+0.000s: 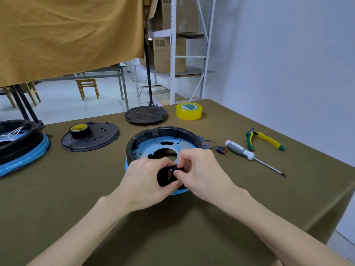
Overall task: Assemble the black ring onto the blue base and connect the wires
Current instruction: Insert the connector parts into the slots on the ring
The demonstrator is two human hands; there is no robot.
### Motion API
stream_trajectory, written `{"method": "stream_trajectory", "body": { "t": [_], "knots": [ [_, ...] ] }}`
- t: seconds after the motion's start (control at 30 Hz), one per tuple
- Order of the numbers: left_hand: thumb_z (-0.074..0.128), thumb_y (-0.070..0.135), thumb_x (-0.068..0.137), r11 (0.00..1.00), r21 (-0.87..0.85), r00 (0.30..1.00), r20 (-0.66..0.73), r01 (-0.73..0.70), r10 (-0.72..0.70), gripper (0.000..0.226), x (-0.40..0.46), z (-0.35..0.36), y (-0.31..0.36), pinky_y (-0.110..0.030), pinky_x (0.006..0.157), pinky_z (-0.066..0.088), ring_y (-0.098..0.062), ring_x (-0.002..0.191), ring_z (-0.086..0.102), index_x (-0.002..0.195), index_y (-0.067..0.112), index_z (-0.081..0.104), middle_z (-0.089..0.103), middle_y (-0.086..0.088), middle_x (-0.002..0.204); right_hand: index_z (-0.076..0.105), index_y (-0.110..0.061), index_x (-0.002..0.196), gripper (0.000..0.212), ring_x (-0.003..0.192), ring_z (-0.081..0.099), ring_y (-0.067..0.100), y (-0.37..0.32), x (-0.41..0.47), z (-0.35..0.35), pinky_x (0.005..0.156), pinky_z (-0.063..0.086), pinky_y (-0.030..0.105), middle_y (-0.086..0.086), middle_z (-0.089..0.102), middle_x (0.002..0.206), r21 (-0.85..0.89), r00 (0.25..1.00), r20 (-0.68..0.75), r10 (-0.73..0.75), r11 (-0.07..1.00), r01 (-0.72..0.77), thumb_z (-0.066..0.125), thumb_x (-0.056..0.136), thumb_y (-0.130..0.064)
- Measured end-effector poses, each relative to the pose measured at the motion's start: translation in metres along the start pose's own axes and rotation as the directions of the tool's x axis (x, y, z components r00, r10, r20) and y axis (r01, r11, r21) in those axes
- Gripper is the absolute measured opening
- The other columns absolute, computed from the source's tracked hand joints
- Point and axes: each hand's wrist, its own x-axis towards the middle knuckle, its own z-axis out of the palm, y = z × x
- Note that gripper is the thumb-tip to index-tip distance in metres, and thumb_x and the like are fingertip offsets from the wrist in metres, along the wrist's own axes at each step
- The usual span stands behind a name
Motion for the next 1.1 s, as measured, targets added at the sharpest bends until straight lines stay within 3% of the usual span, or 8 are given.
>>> {"method": "stream_trajectory", "body": {
  "t": [0.17, 0.33, 0.5, 0.63, 0.83, 1.1],
  "knots": [
    [0.057, 0.064, 0.08, 1.0, -0.004, 1.0, -0.013, 0.002, -0.002, 0.039, -0.001, 0.001, 0.001, -0.021, 0.064, 0.051, -0.003, 0.067, 0.062, 0.106, 0.038, 0.07, 0.068, 0.02, 0.075, 0.058, -0.018, 0.074, 0.019, 0.064, 0.055, 0.008, -0.004, 0.002, -0.001, 0.055, 0.045, 0.024, -0.01, 0.056, 0.069, -0.047, 1.0, 0.022, -0.019, 0.999, 0.02, 0.071, 0.087, -0.012],
    [0.057, 0.063, 0.08, 1.0, -0.003, 1.0, -0.012, 0.005, -0.005, 0.038, 0.0, 0.001, 0.002, -0.019, 0.062, 0.049, -0.002, 0.066, 0.061, 0.106, 0.037, 0.07, 0.066, 0.02, 0.073, 0.061, -0.015, 0.077, 0.014, 0.068, 0.061, 0.018, -0.006, 0.005, -0.003, 0.059, 0.053, 0.034, -0.005, 0.058, 0.072, -0.06, 0.998, 0.047, -0.029, 0.998, 0.032, 0.07, 0.086, -0.01],
    [0.058, 0.063, 0.079, 1.0, 0.002, 0.998, -0.059, 0.007, -0.007, 0.036, -0.001, 0.0, 0.005, -0.006, 0.06, 0.033, 0.005, 0.06, 0.056, 0.102, 0.037, 0.07, 0.063, 0.023, 0.07, 0.058, -0.017, 0.075, 0.018, 0.063, 0.056, 0.013, -0.002, -0.001, 0.0, 0.057, 0.049, 0.031, -0.006, 0.057, 0.065, -0.02, 0.999, 0.005, -0.043, 0.999, 0.044, 0.071, 0.086, -0.011],
    [0.062, 0.062, 0.08, 1.0, 0.001, 0.997, -0.071, 0.009, -0.009, 0.033, -0.001, 0.003, 0.005, -0.02, 0.062, 0.05, -0.003, 0.064, 0.062, 0.099, 0.036, 0.07, 0.065, 0.019, 0.069, 0.055, -0.018, 0.073, 0.021, 0.061, 0.052, 0.012, -0.002, 0.001, 0.001, 0.056, 0.048, 0.033, -0.008, 0.053, 0.062, -0.033, 0.998, 0.007, -0.067, 0.997, 0.067, 0.07, 0.086, -0.01],
    [0.065, 0.057, 0.079, 1.0, -0.005, 0.997, -0.073, 0.018, -0.018, 0.031, 0.0, 0.003, 0.006, -0.028, 0.066, 0.053, -0.006, 0.063, 0.061, 0.099, 0.034, 0.07, 0.065, 0.016, 0.068, 0.048, -0.022, 0.071, 0.029, 0.062, 0.044, 0.008, 0.0, -0.006, 0.009, 0.057, 0.03, 0.021, -0.012, 0.045, 0.062, -0.051, 0.993, -0.064, -0.095, 0.994, 0.092, 0.069, 0.085, -0.008],
    [0.066, 0.06, 0.08, 0.999, -0.008, 0.997, -0.072, 0.031, -0.032, 0.036, -0.001, 0.005, 0.006, -0.032, 0.079, 0.054, -0.007, 0.07, 0.064, 0.103, 0.033, 0.07, 0.068, 0.015, 0.073, 0.045, -0.021, 0.072, 0.03, 0.065, 0.042, 0.009, -0.002, -0.009, 0.01, 0.058, 0.029, 0.023, -0.012, 0.044, 0.066, -0.077, 0.991, -0.066, -0.117, 0.991, 0.112, 0.069, 0.085, -0.008]
  ]
}}
